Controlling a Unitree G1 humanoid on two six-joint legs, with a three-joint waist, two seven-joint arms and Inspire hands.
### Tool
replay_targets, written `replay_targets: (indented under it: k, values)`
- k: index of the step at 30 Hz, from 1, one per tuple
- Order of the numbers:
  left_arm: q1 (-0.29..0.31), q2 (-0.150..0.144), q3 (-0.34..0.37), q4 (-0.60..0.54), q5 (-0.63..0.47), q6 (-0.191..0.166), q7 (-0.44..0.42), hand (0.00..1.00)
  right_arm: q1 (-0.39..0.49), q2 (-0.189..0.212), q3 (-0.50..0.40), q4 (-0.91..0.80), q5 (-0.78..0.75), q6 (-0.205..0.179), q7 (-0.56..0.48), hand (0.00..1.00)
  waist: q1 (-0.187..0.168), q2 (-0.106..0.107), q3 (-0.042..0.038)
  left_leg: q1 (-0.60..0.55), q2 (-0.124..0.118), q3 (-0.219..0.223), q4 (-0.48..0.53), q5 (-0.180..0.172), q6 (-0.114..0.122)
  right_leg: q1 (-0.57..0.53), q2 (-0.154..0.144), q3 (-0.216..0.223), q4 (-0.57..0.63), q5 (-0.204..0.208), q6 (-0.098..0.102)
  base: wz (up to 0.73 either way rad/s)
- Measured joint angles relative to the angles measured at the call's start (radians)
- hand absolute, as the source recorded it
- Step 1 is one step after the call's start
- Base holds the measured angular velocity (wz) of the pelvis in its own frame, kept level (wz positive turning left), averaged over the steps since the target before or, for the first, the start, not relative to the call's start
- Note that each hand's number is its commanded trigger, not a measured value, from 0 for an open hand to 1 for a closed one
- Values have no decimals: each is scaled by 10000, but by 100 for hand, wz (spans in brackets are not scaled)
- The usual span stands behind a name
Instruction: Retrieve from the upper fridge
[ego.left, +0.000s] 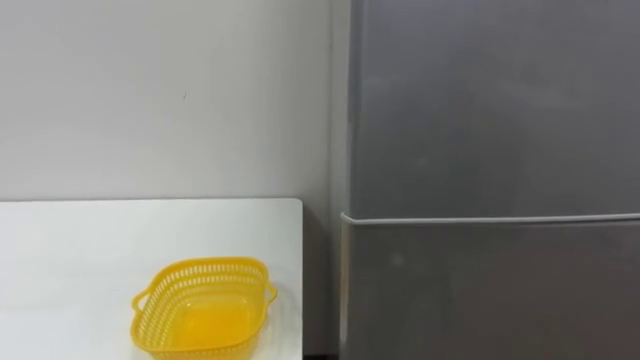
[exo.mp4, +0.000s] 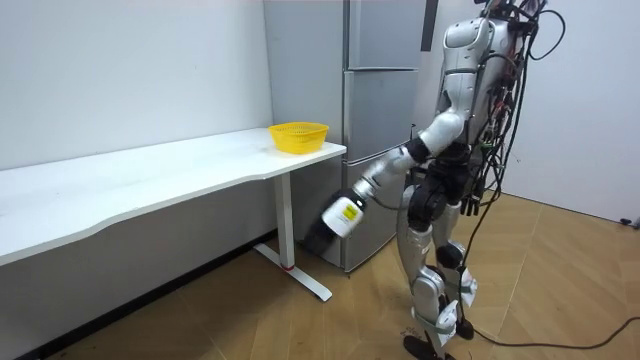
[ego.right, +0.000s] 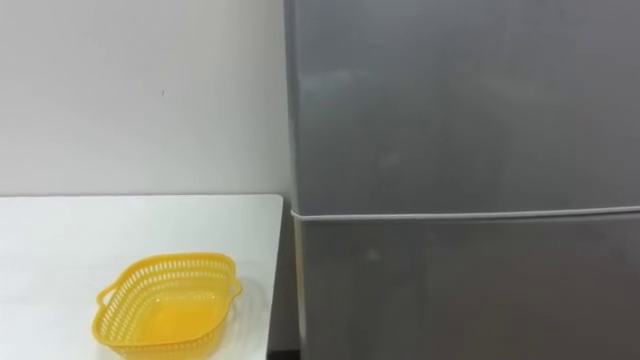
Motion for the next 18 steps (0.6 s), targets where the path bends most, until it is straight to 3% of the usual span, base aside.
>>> replay_targets:
  k: [3, 7, 10, 11, 14, 18]
  values:
    - [1, 1, -5, -1562, 24, -284, 800, 0, 38, 11, -25, -40, 1, -193, -119, 0, 15, -10, -8, 77, -2, -36, -8, 16, 1, 7, 6, 22, -2, 1, -1, -15]
    - [6, 43, -12, -3661, 420, -358, 1565, 0, 52, 61, 45, -32, 116, -357, -205, 0, 136, -30, -17, 134, -8, -131, -88, 16, 0, 33, 20, 21, -10, 1, -1, -12]
    - [7, 50, -20, -5575, 1301, -430, 2053, 0, 233, 153, 41, -19, 117, -477, -327, 0, 177, -96, -13, 281, -14, -575, -123, 20, 2, 78, 23, -266, 47, 6, -10, 5]
    - [6, 75, -19, -6200, 1753, -607, 2118, 0, 267, 153, 44, -28, 97, -551, -330, 0, 221, -104, -13, 376, -14, -781, -173, 43, -14, 157, 28, -271, 80, 5, -10, 7]
    - [14, 120, -12, -7916, 2314, -780, 2389, 0, 343, 165, 42, -4, -10, -592, -418, 0, 206, -151, 9, 435, -35, -802, -204, 52, -21, 392, 17, -277, -105, 15, -20, 6]
    - [10, 177, 292, -9492, 2397, -1245, 2424, 0, 426, 177, 57, 16, -24, -791, -421, 0, 226, -128, 16, 537, -21, -1001, -238, 54, -20, 375, 32, -393, -136, 25, -35, 2]
